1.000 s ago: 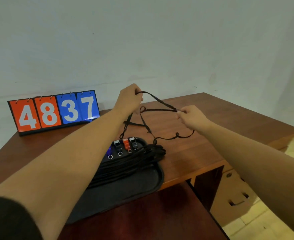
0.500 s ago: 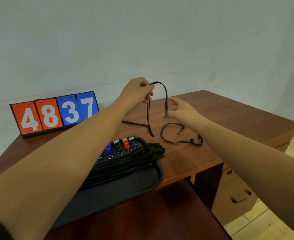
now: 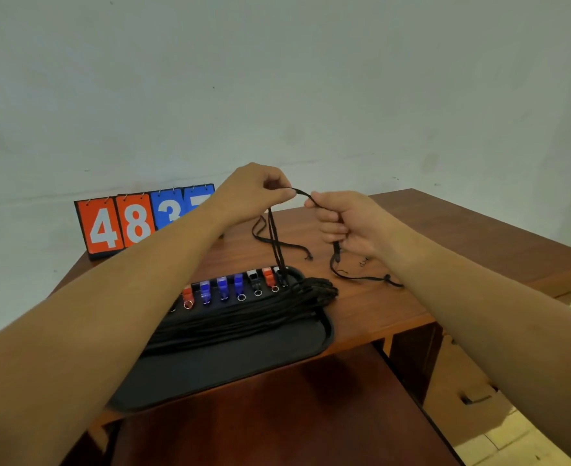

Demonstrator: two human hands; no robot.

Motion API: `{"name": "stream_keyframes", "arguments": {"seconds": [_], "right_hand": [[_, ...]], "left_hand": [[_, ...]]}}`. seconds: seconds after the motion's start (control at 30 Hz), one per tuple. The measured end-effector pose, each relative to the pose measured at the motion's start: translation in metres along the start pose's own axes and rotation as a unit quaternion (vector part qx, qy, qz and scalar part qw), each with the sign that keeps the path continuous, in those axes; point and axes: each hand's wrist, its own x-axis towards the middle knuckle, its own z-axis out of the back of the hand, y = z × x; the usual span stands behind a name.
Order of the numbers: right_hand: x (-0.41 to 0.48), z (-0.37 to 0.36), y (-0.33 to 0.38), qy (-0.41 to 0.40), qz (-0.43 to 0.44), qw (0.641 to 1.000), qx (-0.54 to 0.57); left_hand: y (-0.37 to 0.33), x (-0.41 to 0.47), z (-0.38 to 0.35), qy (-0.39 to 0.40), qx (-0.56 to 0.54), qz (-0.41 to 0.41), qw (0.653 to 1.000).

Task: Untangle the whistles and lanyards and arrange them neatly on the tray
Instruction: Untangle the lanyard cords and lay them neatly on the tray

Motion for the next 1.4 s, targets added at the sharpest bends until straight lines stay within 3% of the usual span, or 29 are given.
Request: {"name": "stream_keyframes", "arguments": {"seconds": [0.1,0.17,0.23,0.3,0.37,0.4,0.47,0.53,0.6,0.7,0.8,0.93,1.0,1.13,1.3,1.4], "right_hand": [[-0.007,-0.015,0.002,-0.020,0.003,1.000,0.013],[-0.010,-0.029,0.005,-0.031,0.004,0.998,0.063],[-0.009,-0.043,0.005,-0.020,0.008,0.991,0.132],[-0.007,-0.056,0.005,-0.019,0.025,0.979,0.201],[-0.002,-0.066,0.002,-0.030,0.047,0.962,0.268],[-0.001,-0.071,0.002,-0.037,0.052,0.954,0.294],[0.000,-0.079,0.003,-0.055,0.053,0.952,0.296],[0.001,-0.078,0.002,-0.097,0.062,0.976,0.184],[0.004,-0.070,-0.001,-0.184,0.094,0.978,-0.014],[0.002,-0.057,-0.006,-0.284,0.141,0.915,-0.250],[-0.003,-0.056,-0.008,-0.257,0.161,0.914,-0.269],[-0.001,-0.058,-0.008,-0.118,0.176,0.972,-0.097],[-0.001,-0.059,-0.007,-0.071,0.159,0.985,-0.012],[0.003,-0.056,-0.010,-0.055,0.145,0.970,-0.185],[-0.001,-0.035,-0.017,-0.013,0.072,0.902,-0.425],[-0.006,-0.025,-0.024,0.011,0.051,0.872,-0.486]], "left_hand": [[0.018,-0.013,0.009,-0.032,0.023,0.031,0.999],[0.020,-0.024,0.011,-0.058,-0.019,0.065,0.996],[0.011,-0.037,0.011,-0.017,-0.108,0.115,0.987],[0.004,-0.048,0.008,0.097,-0.256,0.161,0.948],[0.002,-0.058,0.001,0.184,-0.394,0.184,0.882],[0.002,-0.063,-0.003,0.202,-0.437,0.188,0.856],[0.003,-0.068,-0.008,0.204,-0.468,0.193,0.838],[0.004,-0.071,-0.007,0.185,-0.462,0.198,0.845],[0.009,-0.074,-0.001,0.159,-0.446,0.200,0.858],[0.015,-0.078,0.011,0.124,-0.403,0.181,0.888],[0.017,-0.079,0.023,0.092,-0.344,0.155,0.922],[0.025,-0.080,0.033,0.047,-0.300,0.125,0.945],[0.033,-0.082,0.035,0.023,-0.295,0.130,0.946],[0.053,-0.095,0.038,0.007,-0.282,0.153,0.947],[0.083,-0.121,0.042,-0.015,-0.242,0.194,0.951],[0.099,-0.142,0.041,0.000,-0.203,0.209,0.957]]}}
